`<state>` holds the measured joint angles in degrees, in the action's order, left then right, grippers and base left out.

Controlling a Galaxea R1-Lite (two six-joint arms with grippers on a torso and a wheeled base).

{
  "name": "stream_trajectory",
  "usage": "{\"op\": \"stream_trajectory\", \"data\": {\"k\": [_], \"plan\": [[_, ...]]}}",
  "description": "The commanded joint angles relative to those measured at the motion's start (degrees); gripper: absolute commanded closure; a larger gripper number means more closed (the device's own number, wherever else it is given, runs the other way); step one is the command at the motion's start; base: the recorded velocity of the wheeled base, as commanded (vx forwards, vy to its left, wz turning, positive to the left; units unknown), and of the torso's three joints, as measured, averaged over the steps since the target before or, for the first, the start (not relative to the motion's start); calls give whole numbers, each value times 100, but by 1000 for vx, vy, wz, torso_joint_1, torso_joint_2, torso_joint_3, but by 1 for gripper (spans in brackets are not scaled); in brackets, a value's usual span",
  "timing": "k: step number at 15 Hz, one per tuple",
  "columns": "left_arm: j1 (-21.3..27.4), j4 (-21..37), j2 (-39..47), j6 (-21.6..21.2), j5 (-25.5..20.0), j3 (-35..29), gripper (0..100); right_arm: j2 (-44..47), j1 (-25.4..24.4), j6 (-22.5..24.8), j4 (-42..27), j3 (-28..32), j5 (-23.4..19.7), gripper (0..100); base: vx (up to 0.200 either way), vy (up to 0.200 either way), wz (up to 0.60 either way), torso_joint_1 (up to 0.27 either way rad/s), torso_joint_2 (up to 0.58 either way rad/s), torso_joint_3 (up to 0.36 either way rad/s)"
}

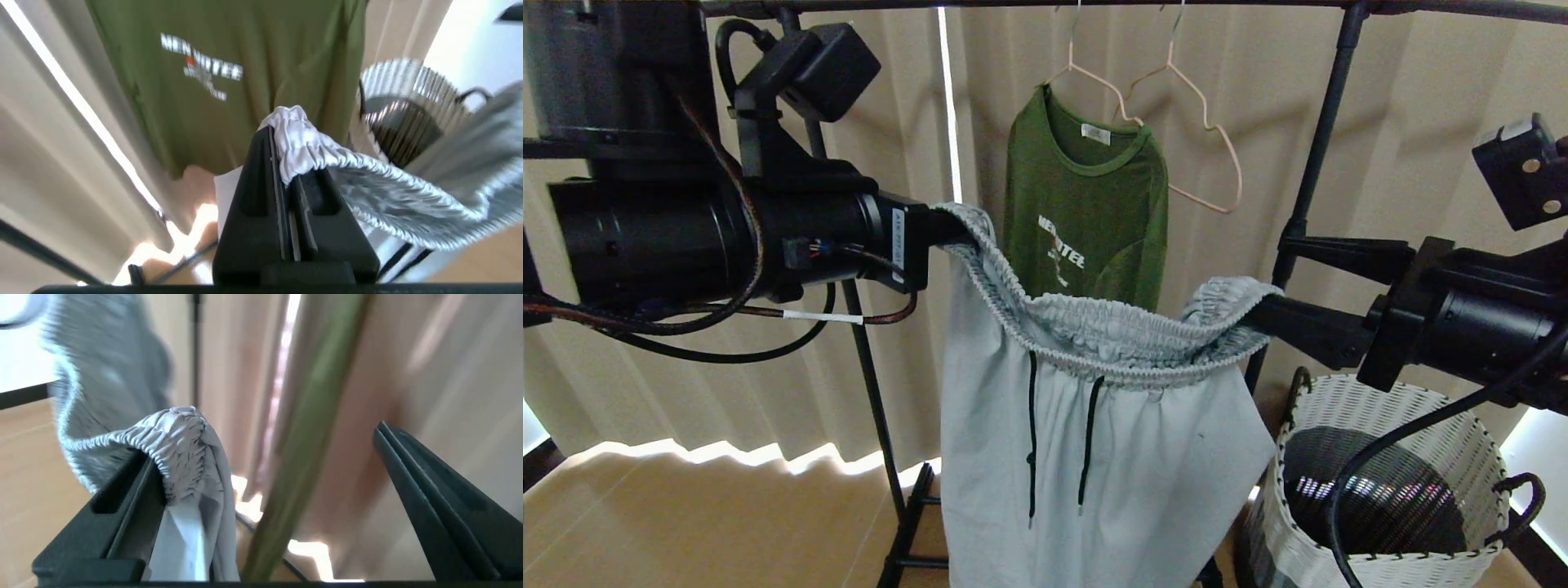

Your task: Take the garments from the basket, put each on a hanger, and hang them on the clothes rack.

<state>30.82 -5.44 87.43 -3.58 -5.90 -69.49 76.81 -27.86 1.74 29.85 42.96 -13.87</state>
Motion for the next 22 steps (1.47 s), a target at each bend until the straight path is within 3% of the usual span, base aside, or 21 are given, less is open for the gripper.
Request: {"op": "stream_trajectory", "data": {"k": [1, 4, 9, 13, 16, 20, 22], "plan": [[-23, -1, 125, -2, 36, 49, 100, -158, -36, 10, 3, -139, -186, 0, 0, 0, 0, 0, 0, 0], [-32, -1, 204, -2, 388, 137, 100, -378, -27, 28, -6, -402, -406, 0, 0, 0, 0, 0, 0, 0], [-199, 43, 178, -20, 414, 172, 100, -545, -9, 45, -15, -525, -388, 0, 0, 0, 0, 0, 0, 0], [-392, 25, 134, -266, 608, 471, 100, -685, 105, 98, -59, -525, -379, 0, 0, 0, 0, 0, 0, 0], [-709, 25, -112, -362, 801, 735, 100, -668, 764, 652, -68, -930, -379, 0, 0, 0, 0, 0, 0, 0], [-1236, 43, -771, -362, 792, 1139, 100, -879, 1230, 757, -76, -1308, -309, 0, 0, 0, 0, 0, 0, 0], [-1579, 43, -1114, -362, 792, 1420, 100, -808, 1696, 1118, 3, -1571, 210, 0, 0, 0, 0, 0, 0, 0]]}}
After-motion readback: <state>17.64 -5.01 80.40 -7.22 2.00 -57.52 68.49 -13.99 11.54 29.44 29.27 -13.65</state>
